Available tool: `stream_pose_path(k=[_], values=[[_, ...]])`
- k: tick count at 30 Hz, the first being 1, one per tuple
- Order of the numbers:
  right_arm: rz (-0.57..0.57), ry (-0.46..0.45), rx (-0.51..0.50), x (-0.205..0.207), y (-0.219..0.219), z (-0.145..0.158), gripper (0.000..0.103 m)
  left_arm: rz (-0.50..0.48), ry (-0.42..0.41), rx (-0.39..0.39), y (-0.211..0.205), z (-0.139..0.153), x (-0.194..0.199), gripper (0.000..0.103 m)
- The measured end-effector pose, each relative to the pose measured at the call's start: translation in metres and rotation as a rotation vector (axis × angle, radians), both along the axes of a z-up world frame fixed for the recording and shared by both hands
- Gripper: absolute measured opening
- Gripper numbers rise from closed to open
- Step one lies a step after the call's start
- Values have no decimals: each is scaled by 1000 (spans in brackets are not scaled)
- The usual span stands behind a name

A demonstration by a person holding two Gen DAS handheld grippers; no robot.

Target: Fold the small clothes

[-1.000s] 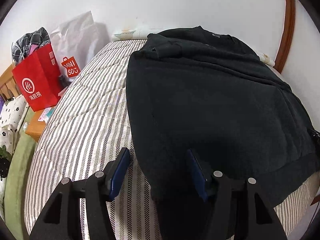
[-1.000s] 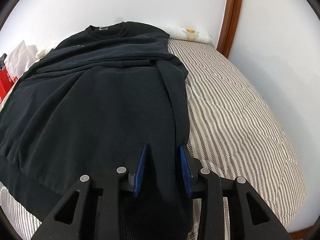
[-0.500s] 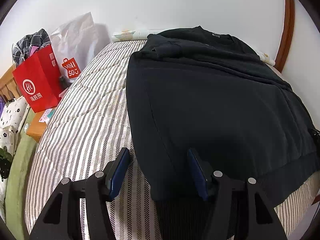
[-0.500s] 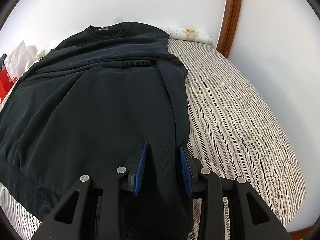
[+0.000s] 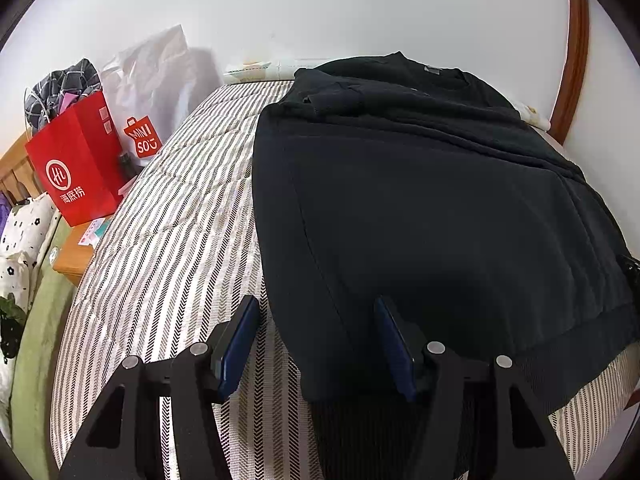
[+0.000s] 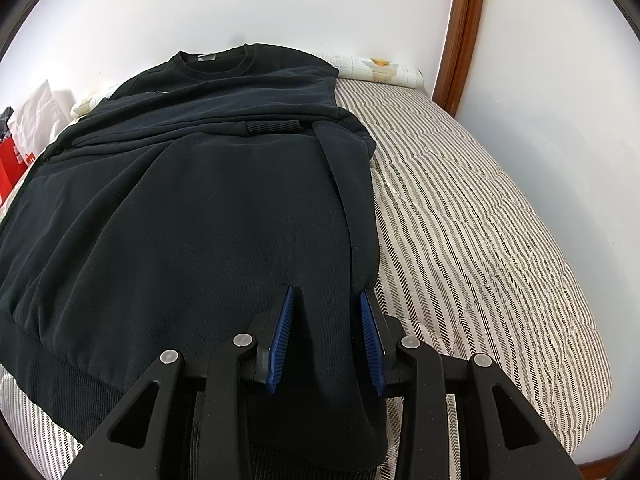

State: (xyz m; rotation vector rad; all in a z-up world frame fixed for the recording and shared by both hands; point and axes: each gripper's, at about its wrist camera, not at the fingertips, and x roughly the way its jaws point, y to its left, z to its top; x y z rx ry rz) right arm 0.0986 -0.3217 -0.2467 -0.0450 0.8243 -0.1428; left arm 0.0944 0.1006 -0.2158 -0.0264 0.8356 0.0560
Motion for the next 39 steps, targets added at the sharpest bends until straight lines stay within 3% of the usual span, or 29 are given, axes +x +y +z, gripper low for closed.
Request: stream_pose_path(k=[18,21,25,32,37,39], values=[[-3,-1,11,0,-1,0,34,-1,-4,-7,1,1,-1,58],[-18,3,52,0,-8,1,41,-8,-1,-44,6,2,-1,57],[-29,29,187,-6,-29,4,49,-28,6,-76,11,4,-3,57],[11,23,143,-21,-12,0,53,-60,13,-211,16,5,-18,56],[1,30,170,-7,-2,1,54,-33,13,-128,1,4,-9,54],[4,30,163,-3,0,0,50,-14,17,-80,-6,4,-5,49]])
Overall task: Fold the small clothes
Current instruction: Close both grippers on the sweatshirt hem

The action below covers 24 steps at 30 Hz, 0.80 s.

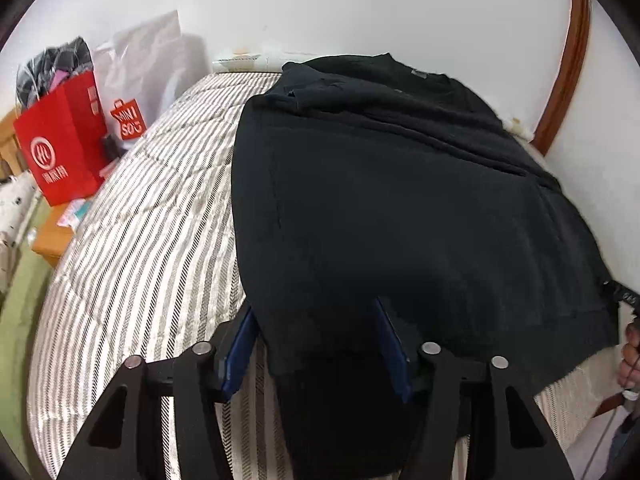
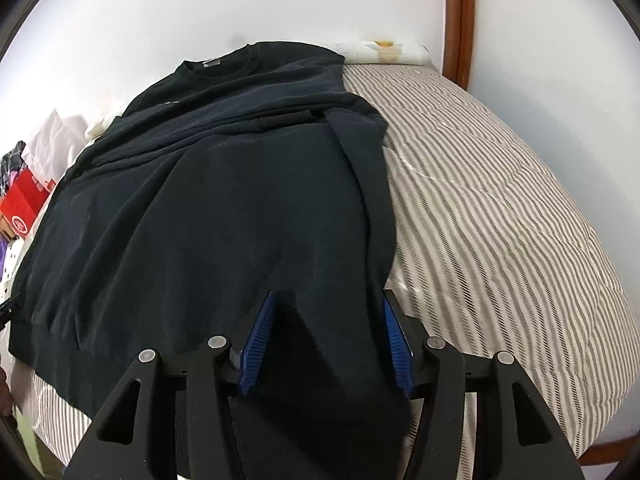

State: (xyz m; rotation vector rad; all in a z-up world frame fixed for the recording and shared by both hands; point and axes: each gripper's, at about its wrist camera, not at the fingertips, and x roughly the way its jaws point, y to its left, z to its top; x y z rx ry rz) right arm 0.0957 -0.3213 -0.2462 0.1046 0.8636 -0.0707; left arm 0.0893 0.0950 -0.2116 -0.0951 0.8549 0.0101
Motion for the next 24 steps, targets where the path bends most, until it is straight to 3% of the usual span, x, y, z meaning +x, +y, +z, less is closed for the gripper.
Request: stream_pose_path(k=[1,2,3,4,7,13,20,24], values=[[5,-5,-4,3,3,0,48,7,1,18,-2,0,1,42],[14,-10,-5,3,2,0,39,13,1,29,-4,1,2,31],[40,-14,-2,4,5,0,19,21,0,34,-4,2,3,22],[64,-15,7,4,7,1,10,46,1,40,-3,3,4,13],[81,-39,18,1,2,8,9,74,20,-18,4,7,4,10],[86,-154,137,-33,-27,36,8,35,-57,-119,16,34,-27,9],[118,-227,126,-68,-34,55,8,-38,-154,-188,19,55,-62,9],[105,-259,144,-66,-39,66,8,-53,-215,-203,21,71,-60,9]])
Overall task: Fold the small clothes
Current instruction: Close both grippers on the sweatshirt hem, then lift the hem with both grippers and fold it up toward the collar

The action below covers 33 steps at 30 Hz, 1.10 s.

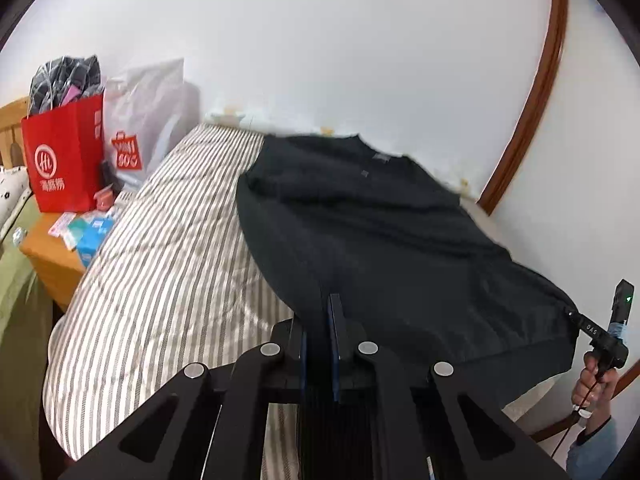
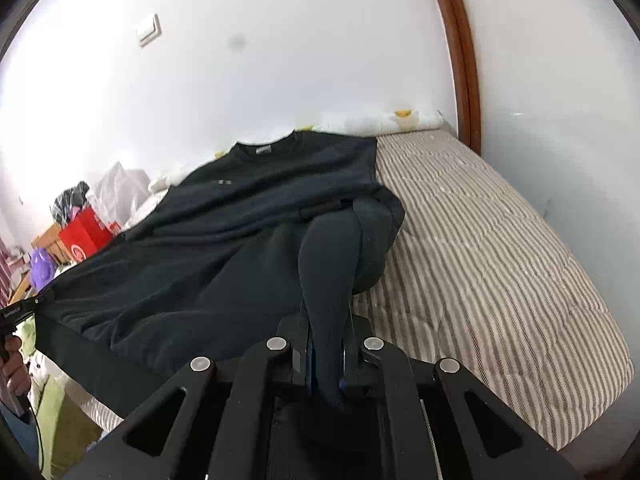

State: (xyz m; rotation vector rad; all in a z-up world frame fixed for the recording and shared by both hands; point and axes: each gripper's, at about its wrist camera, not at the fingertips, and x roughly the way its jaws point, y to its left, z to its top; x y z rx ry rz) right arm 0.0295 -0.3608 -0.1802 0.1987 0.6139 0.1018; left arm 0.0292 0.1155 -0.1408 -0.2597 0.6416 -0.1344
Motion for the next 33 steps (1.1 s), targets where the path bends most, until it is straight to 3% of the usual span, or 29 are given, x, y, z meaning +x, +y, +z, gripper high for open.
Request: stream_pose_path(k=[5,8,16,24,33], values=[[-23,-70,2,26,6,30,8,8,-77,65,-3,27,27,9],[-35,-97,9,47,9,49,8,22,-105,65,1,42,55,9],[-45,-91,2,151,21,77,8,122,-79,91,4,56,153,9],[-55,-22,41,248,19,46,9,177,12,148,-1,21,242,9],[-62,133,-58,307,25,-11,13,198,148,185,-2,-25,273,13]])
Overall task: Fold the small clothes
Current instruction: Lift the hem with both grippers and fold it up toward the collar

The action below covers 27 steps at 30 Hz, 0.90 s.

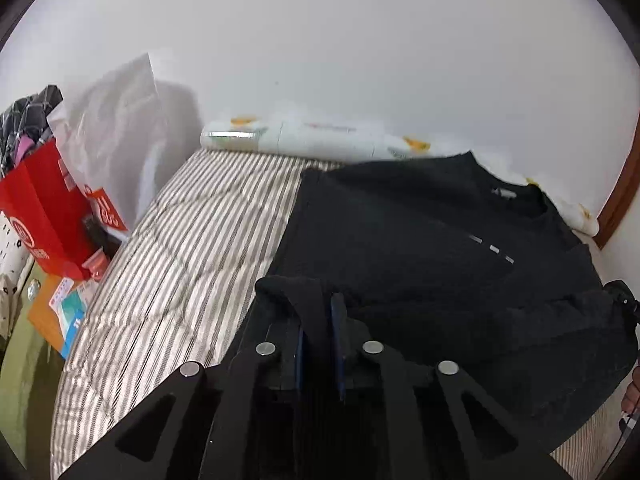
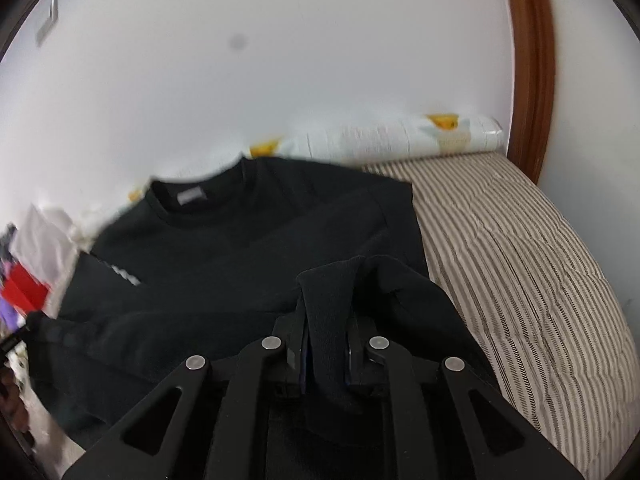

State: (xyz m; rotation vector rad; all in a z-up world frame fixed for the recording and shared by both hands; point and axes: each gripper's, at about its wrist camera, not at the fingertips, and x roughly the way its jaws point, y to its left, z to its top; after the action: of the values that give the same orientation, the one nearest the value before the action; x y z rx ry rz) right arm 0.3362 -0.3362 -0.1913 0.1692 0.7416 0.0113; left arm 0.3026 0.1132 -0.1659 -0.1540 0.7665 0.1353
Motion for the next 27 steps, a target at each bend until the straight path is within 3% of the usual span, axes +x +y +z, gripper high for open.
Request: stream_pose_path(k=[2,3,5,8,15,17,20,27], values=[[27,15,-36,-4,0,0,19,5,8,6,-1,1,-5,20],[40,14,-53,-8,0,3,29,6,11,3,-1,1,-7,22],[71,0,-79,-23,-2,11,43,21,23,-27,0,3,-19,36],[105,-25,-97,-54,-11,23,49,38,17,-64,0,5,-41,50],[76,-13,-102,-125,-40,33,53,47,32,-143,0,4,-92,57],[48,19,-74,-139,-44,29,53,22,28,-137,1,4,-104,64],[-18,39,-49,-163,-44,22,53,-18,38,-139,4,1,-112,66],[-159,63,-9,-225,-19,14,54,-165,53,-222,18,-6,-114,70]])
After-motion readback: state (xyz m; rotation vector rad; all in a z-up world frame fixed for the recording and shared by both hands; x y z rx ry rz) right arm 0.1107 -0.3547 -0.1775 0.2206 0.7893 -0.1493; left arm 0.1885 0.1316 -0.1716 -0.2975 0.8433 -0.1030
